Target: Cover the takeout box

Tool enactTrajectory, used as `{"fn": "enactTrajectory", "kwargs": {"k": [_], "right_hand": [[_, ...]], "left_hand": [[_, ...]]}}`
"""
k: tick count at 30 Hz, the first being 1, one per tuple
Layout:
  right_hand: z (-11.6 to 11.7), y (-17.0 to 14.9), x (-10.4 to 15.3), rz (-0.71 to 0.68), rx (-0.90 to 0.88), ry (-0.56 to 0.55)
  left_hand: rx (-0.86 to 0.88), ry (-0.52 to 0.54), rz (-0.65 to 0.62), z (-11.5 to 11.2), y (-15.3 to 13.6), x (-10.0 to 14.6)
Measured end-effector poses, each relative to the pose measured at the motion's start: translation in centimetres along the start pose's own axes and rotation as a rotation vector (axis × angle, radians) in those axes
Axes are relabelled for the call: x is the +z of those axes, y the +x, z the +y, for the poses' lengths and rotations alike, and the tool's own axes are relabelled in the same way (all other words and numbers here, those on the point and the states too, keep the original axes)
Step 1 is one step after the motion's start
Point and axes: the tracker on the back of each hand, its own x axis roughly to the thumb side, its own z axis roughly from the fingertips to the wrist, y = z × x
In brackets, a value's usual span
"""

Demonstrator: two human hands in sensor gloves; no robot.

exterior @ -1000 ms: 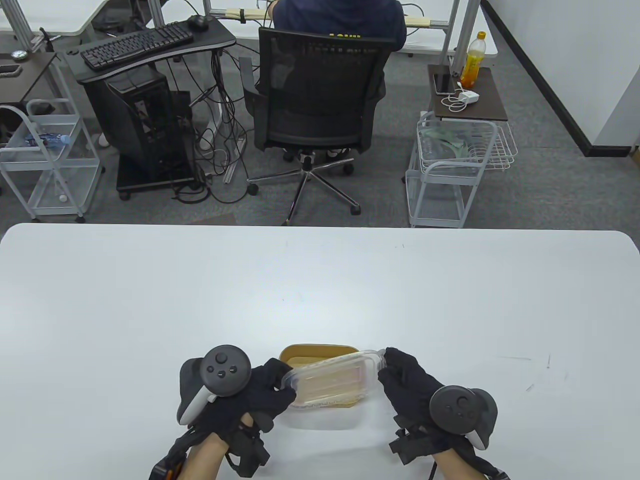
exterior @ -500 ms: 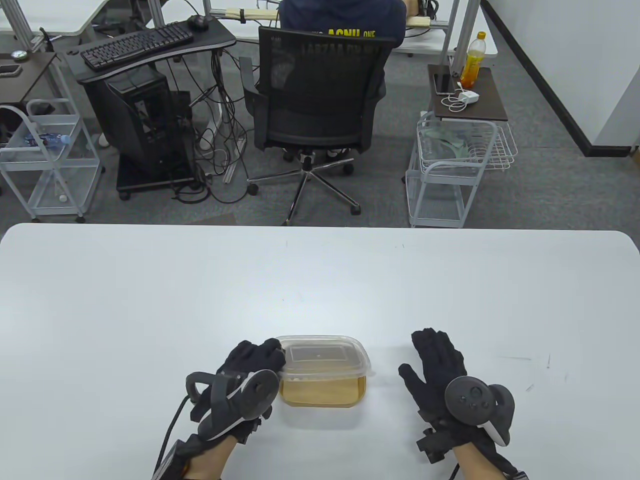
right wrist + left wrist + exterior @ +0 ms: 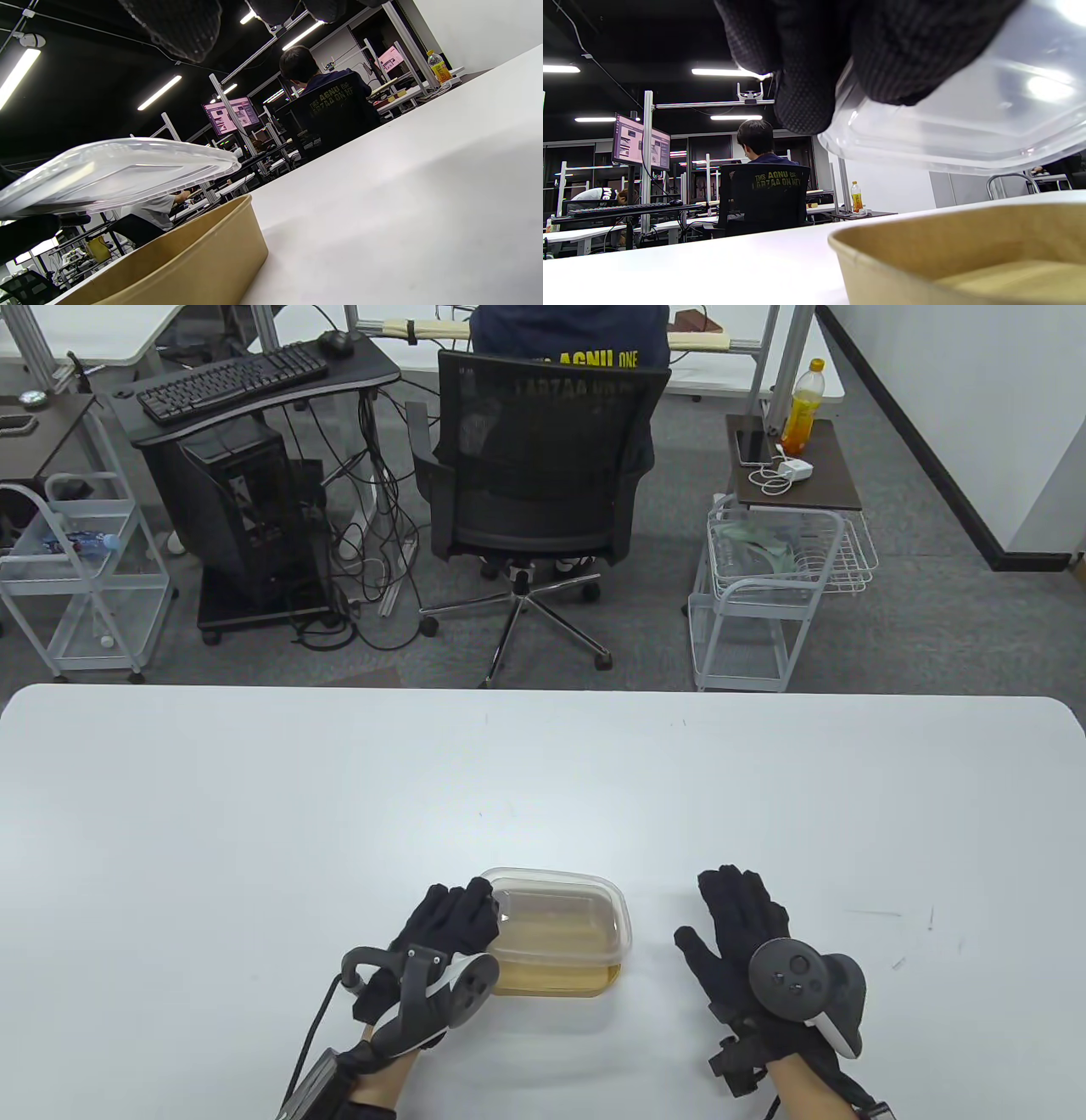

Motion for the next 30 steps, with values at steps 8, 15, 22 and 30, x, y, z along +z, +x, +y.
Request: {"fn": "enactTrajectory", "kwargs": {"k": [8,15,22,30], "right_hand": [[0.0,0.2,0.0,-0.005,0.004,0.005],[0.1,0.2,0.0,-0.008,0.009,0.009],[0.2,0.2,0.0,-0.012,0.016,0.012],[0.3,0.3,0.0,-0.012,0.022,0.014]], "left_hand": [[-0.028,-0.021,-0.016,-1.1,0.1,0.3],[-0.099,-0.04,-0.064,-1.7,0.7,0.7],[-0.209,-0.084,-0.129,-2.1,1.0,0.9],[-0.305,-0.134,-0.207,-2.0,1.4,1.2]]}}
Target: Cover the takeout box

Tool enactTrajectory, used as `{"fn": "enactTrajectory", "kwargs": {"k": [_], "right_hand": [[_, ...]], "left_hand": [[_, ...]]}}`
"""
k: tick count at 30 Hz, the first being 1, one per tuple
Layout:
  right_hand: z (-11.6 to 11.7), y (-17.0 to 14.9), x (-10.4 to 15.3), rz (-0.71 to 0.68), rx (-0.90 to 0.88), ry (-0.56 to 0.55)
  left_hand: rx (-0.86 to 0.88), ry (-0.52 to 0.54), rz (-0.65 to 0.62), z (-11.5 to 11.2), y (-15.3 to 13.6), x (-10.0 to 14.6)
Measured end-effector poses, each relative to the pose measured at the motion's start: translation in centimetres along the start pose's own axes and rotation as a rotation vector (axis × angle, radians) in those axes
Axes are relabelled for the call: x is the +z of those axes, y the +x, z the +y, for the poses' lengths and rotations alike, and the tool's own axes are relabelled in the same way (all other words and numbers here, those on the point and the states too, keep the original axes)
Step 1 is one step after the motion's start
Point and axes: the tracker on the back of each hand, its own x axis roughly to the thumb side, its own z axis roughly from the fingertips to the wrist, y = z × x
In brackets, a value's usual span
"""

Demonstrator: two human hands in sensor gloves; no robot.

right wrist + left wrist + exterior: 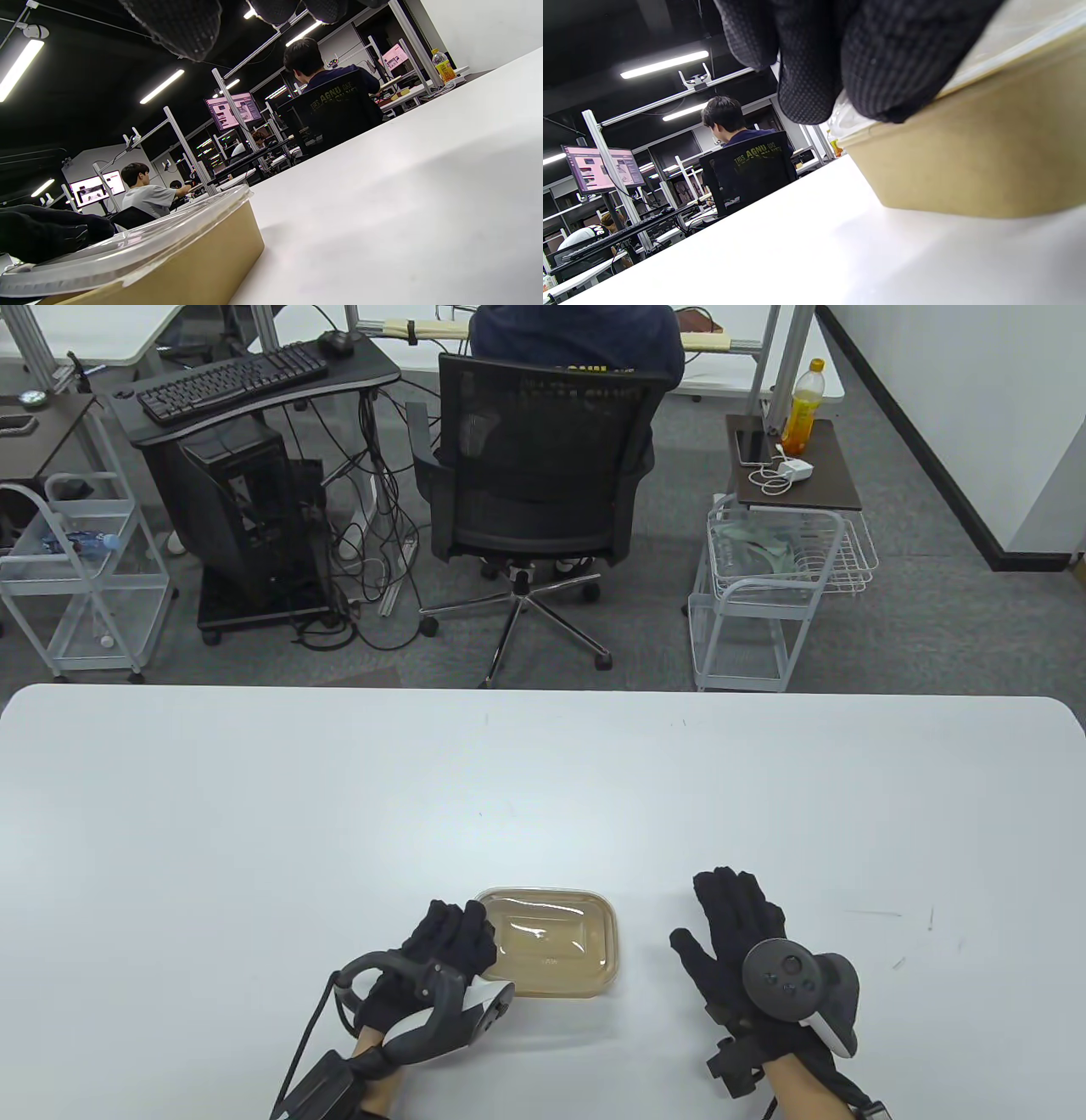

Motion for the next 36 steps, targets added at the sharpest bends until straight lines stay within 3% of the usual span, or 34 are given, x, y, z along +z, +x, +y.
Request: {"fn": "enactTrajectory", "kwargs": {"k": [13,25,29,36], "right_hand": [[0.3,0.3,0.0,-0.013,0.029,0.018],[3.2,3.3,-0.4,-0.154,0.121,0.111],[4.4,4.5,-0.5,-0.193,0.135,0.155],[6.4,5.9,-0.4,-0.22,0.144,0.253]], "left_hand": [[-0.009,-0.071,-0.035,0.0,0.0,0.2],[0.52,-0.226,0.18,-0.7,-3.6,1.3],[0.605,-0.232,0.257,-0.8,-3.3,1.3],[0.661,-0.301,0.271,-0.9,-1.7,0.8]]}}
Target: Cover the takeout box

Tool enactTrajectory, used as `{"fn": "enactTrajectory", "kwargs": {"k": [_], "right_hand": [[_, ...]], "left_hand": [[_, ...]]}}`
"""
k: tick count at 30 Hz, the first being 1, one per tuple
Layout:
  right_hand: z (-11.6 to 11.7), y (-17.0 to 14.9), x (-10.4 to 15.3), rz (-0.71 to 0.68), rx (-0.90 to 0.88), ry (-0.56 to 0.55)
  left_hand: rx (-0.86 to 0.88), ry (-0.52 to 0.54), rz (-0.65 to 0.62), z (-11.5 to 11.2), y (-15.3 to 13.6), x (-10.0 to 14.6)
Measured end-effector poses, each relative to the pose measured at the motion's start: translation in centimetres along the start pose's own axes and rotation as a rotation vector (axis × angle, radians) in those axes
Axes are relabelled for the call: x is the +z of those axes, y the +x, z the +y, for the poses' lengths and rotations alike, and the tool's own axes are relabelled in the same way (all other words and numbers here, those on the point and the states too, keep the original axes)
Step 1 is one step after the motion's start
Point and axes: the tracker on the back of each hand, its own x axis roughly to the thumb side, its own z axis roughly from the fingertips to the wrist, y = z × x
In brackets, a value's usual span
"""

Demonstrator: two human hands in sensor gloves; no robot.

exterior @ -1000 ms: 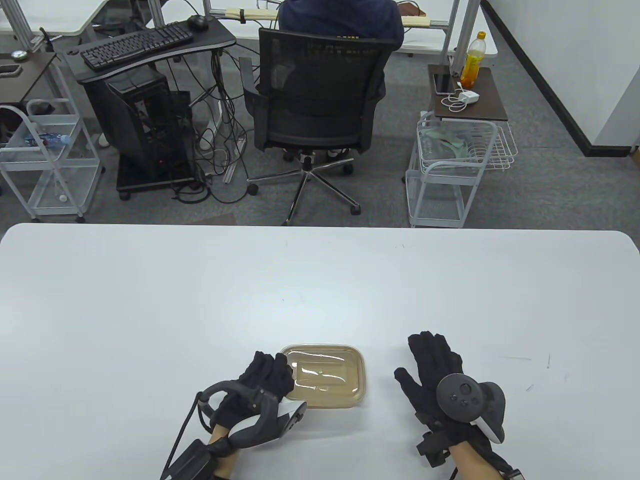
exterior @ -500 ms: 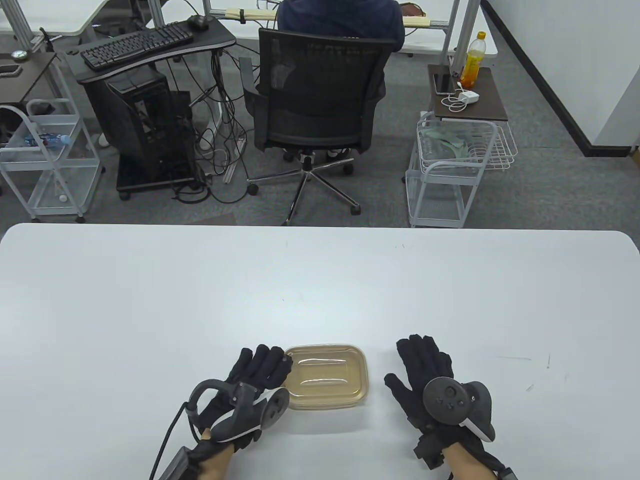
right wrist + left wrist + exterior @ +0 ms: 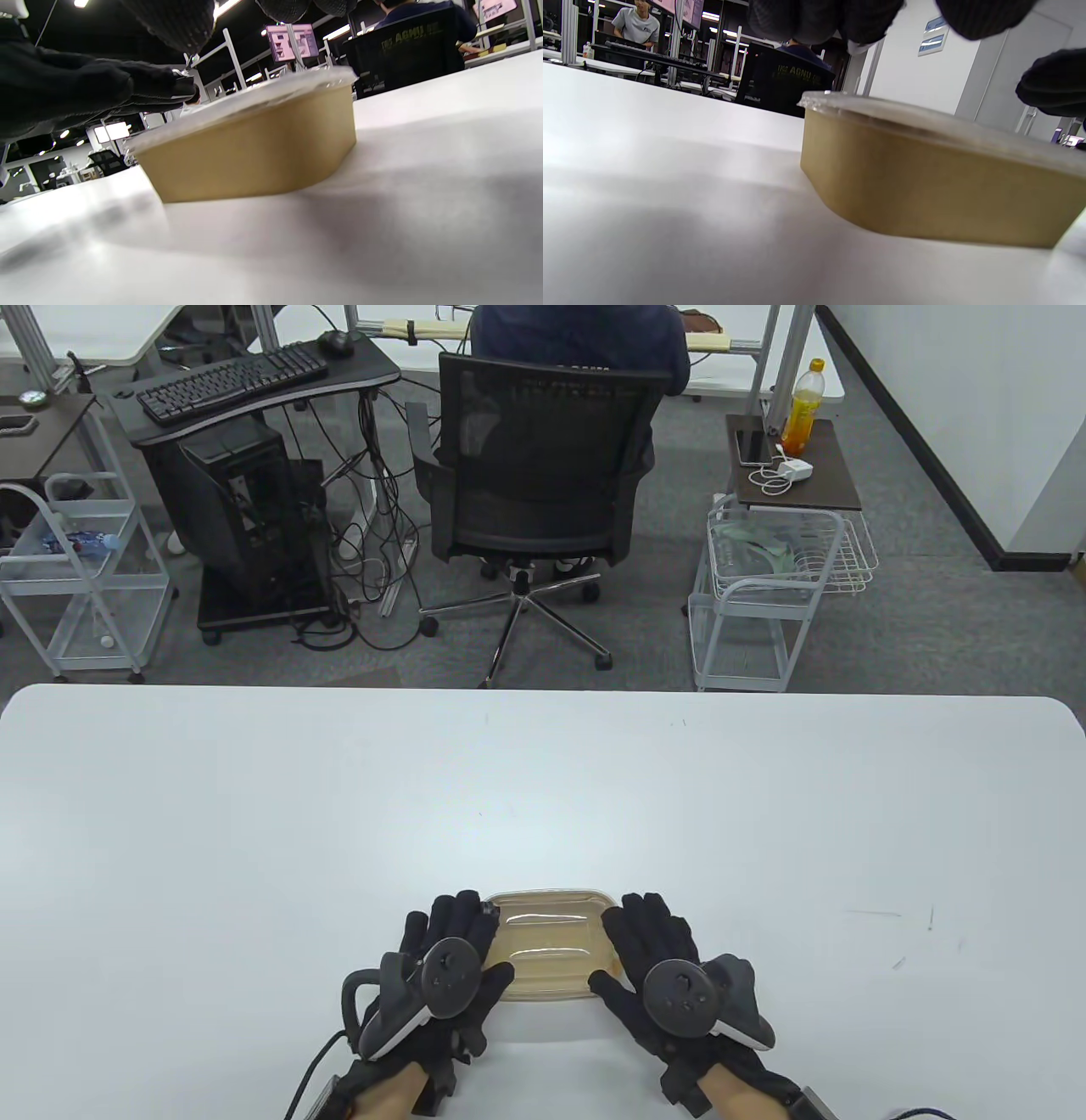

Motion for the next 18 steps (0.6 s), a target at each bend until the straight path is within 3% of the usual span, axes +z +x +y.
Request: {"fn": "enactTrajectory", "kwargs": {"k": [6,18], "right_hand": [[1.2,0.5,-0.5,-0.017,0.012,0.067],[2.1,0.8,-0.5,0.013,0.046,0.117]], "left_hand": [[-0.006,-0.109,0.026,-1.3,0.7,-0.4],[0.004,-0.152,0.04,-2.3,1.0,-0.8]]}}
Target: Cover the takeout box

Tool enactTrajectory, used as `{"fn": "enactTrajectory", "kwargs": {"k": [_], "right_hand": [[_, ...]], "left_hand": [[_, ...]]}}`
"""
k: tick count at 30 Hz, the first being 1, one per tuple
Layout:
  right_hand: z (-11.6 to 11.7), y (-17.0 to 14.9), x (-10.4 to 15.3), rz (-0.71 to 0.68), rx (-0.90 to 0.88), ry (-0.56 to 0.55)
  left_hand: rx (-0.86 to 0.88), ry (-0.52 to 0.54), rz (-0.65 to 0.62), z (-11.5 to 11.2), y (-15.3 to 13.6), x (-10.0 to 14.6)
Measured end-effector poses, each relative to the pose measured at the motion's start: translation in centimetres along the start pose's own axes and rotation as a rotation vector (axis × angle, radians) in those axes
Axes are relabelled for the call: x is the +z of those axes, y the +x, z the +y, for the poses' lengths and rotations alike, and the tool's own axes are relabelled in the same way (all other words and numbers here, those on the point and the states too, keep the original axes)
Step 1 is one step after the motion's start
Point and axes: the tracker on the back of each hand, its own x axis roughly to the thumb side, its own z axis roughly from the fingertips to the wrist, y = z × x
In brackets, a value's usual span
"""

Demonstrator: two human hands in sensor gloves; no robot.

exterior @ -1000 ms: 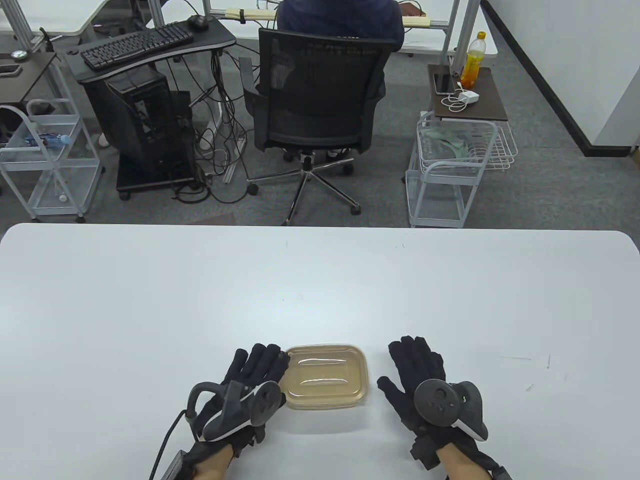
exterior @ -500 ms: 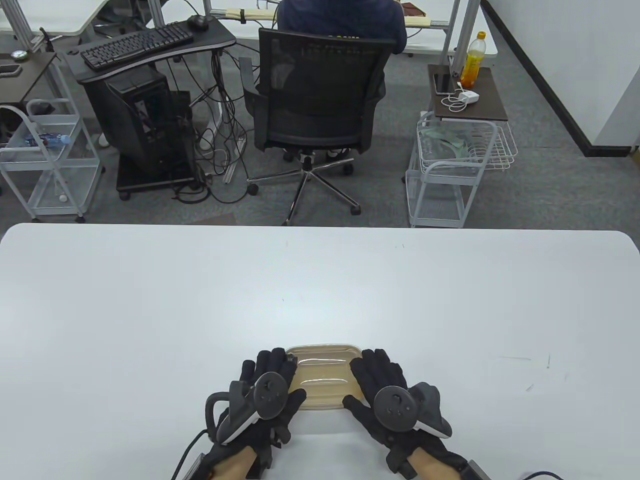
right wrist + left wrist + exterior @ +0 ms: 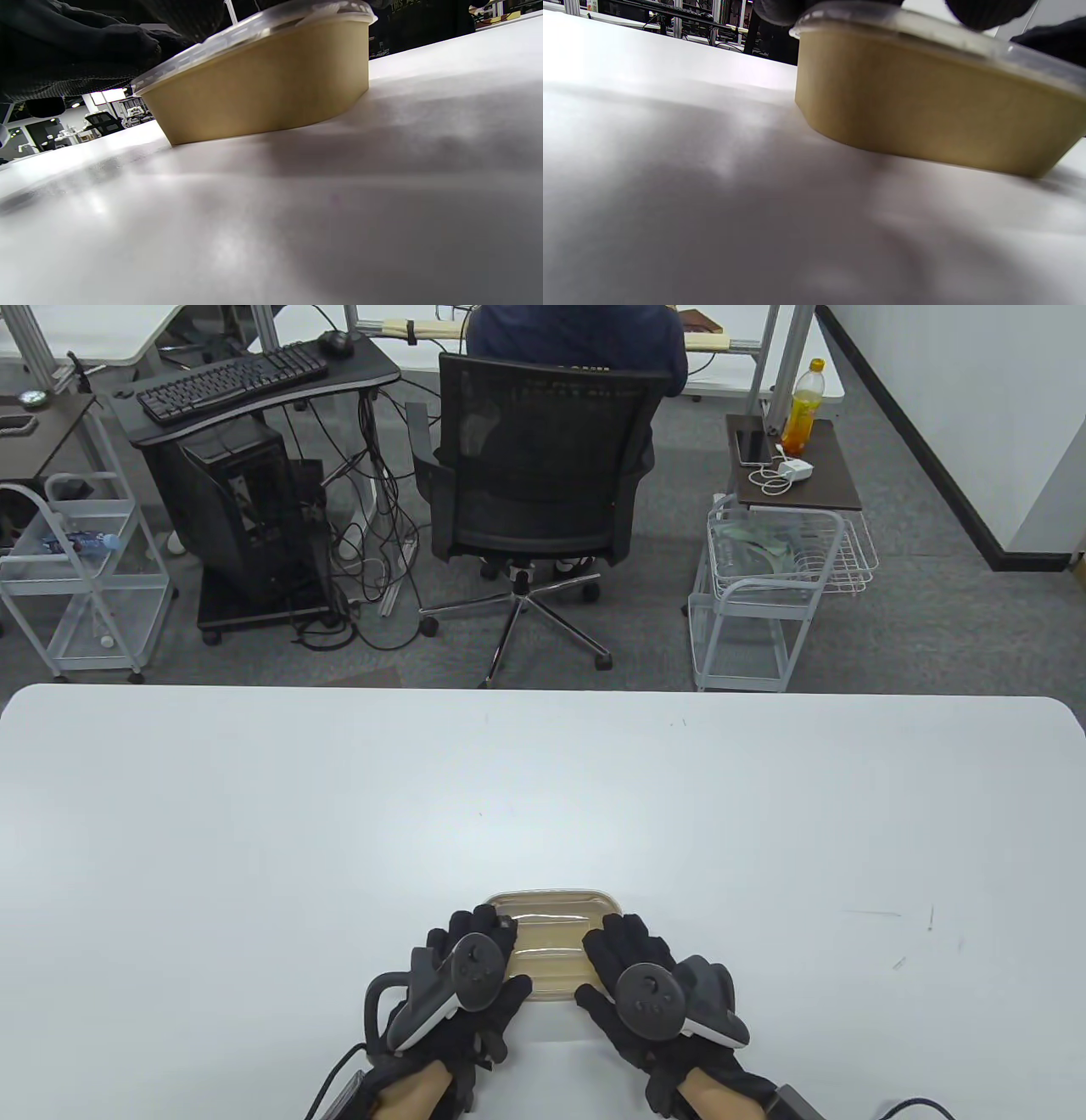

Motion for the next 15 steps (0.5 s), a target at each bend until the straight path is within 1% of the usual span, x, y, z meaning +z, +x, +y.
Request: {"fn": "enactTrajectory", "kwargs": {"k": [10,12,15], "right_hand": [[0.0,0.1,0.1,0.0,0.011,-0.003],[-0.2,-0.1,0.3,0.007,0.001,-0.021],[-1.3,-0.6,0.6,0.028,-0.02,-0.091]], "left_hand": [[0.022,0.001,0.0,-0.1,-0.3,-0.1],[0.02,0.018,0.001,0.2,-0.5,0.0],[0.03,0.077,-0.001,1.2,-1.1,0.4]]}}
